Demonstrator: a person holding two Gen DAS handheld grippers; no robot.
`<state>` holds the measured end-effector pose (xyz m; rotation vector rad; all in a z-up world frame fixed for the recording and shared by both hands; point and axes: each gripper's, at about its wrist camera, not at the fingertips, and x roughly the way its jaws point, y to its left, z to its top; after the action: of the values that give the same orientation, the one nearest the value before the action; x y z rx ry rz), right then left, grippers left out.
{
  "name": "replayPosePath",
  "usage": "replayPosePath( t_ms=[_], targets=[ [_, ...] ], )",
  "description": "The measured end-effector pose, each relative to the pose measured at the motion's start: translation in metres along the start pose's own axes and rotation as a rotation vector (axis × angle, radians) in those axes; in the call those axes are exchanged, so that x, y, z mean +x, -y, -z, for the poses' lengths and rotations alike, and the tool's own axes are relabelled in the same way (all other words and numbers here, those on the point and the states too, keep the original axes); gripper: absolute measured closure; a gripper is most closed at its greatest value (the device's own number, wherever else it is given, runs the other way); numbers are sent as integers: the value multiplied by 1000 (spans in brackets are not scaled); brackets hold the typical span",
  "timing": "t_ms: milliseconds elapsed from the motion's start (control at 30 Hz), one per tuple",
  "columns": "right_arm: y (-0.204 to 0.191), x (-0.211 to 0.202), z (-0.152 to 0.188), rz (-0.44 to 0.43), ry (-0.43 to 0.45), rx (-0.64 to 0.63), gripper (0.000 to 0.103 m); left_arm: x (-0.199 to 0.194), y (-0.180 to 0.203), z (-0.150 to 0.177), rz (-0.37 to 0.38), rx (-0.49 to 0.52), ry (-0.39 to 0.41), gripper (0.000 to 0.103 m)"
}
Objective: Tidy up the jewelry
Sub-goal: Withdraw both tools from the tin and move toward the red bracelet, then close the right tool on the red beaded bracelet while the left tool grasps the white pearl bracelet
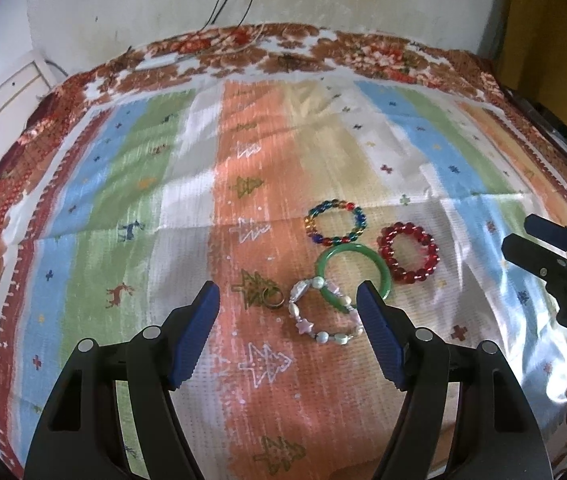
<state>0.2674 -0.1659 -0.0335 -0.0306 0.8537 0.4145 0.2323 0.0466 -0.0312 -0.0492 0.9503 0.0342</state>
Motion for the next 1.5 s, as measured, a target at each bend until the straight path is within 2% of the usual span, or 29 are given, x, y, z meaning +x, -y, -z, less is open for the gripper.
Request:
replayPosePath(
  t_ms=[133, 267, 667, 867, 1133, 1333, 1500],
  targets=[
    [12, 13, -4, -28, -40, 52, 33, 11, -8, -3, 8, -28, -38, 32],
    [14, 24, -7, -9, -59, 45, 33, 23, -18, -5, 24, -67, -80, 32],
    [17, 59, -9, 1, -136, 44, 33, 52, -22, -7, 38, -69, -170, 32],
    [16, 69, -11, 0, -155, 41, 33, 69, -28, 1, 55, -123, -266, 34],
    [16, 86, -12, 2, -189, 46, 33, 82, -25, 9, 58, -122, -323, 42],
    [18, 100, -12, 12, -217, 44, 33, 87, -27, 9, 72, -139, -328, 43],
    [16, 111, -9, 29, -242, 26, 33, 93, -19, 8, 34, -90, -330, 47]
  ],
)
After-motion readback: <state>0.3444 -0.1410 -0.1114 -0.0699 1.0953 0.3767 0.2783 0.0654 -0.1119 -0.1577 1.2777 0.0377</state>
